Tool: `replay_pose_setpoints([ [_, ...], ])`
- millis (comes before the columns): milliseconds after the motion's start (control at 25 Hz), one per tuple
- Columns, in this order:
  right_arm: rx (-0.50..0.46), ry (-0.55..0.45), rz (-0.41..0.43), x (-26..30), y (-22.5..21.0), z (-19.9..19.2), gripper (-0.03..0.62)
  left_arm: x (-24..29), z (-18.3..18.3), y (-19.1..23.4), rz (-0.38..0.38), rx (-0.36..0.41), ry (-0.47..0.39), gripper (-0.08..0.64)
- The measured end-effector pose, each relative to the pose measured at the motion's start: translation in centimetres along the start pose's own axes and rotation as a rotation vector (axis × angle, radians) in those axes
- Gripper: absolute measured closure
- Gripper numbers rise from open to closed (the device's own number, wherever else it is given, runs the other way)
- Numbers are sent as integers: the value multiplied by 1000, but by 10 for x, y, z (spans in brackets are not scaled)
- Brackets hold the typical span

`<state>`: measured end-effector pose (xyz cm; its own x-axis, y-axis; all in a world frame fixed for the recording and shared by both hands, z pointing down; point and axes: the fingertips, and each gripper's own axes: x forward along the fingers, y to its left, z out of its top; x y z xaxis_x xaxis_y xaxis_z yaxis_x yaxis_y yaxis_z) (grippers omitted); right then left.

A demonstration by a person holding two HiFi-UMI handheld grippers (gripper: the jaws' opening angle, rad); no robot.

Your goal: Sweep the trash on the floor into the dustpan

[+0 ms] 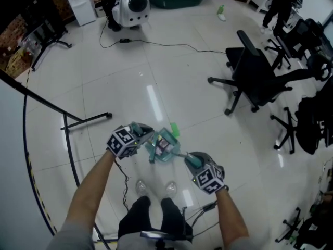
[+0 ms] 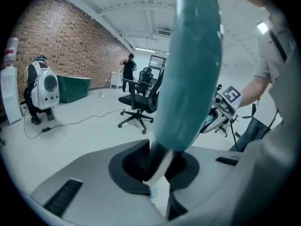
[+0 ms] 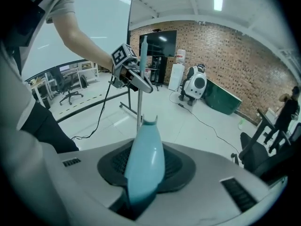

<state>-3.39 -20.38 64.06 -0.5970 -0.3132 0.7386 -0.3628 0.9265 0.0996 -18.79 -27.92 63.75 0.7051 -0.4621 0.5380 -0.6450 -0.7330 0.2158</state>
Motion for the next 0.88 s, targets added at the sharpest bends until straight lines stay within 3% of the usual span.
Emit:
replay_pose_setpoints([
  [200, 73, 8, -90, -9, -16, -9, 488, -22, 14, -1, 48, 37, 32, 532],
  [520, 232, 69, -234, 4, -27, -41, 485, -41, 13, -13, 93, -11, 21, 534],
  [760, 274, 87, -251, 2, -38, -50, 479, -35, 15, -38, 76, -26, -12, 535],
  [880, 300, 56, -245, -3, -40, -43, 432, -36, 20, -51, 69, -36, -28, 535],
])
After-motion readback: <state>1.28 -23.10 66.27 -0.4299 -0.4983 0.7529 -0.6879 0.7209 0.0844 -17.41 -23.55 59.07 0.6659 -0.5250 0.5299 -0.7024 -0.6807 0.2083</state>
